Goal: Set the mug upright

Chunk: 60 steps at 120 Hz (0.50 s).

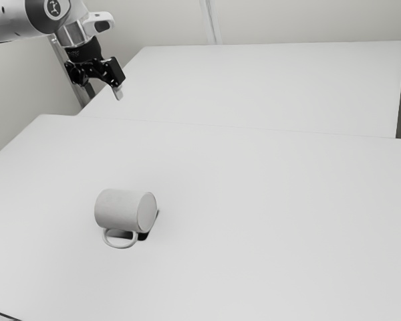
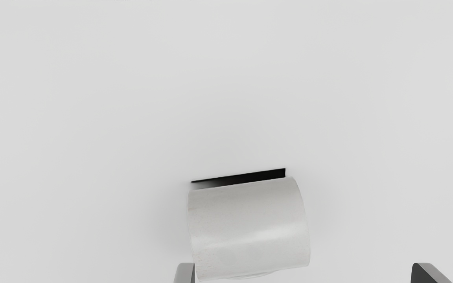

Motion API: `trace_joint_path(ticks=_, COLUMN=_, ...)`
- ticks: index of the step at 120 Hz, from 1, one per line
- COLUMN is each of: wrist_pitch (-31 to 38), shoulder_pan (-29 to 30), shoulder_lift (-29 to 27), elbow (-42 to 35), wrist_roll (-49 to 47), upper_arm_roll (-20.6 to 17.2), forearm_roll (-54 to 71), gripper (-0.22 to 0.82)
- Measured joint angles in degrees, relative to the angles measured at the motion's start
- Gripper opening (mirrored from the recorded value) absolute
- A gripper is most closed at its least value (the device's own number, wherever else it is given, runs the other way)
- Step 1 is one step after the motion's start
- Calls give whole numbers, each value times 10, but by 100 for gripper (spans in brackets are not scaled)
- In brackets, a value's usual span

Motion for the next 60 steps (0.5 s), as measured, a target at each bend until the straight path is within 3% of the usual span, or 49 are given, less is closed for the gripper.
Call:
trace_joint_path(ticks=48, wrist_pitch=2, shoulder_pan=-1, shoulder_lift=-20, elbow=-39, wrist_roll=10, upper_arm_roll=1, forearm_roll=-6, gripper=60)
trace_joint_path(ticks=60, wrist_pitch=-6, shoulder_pan=-4, shoulder_lift=-37, elbow=-56, wrist_roll=17, upper_arm_roll=26, forearm_roll=-57, gripper=60)
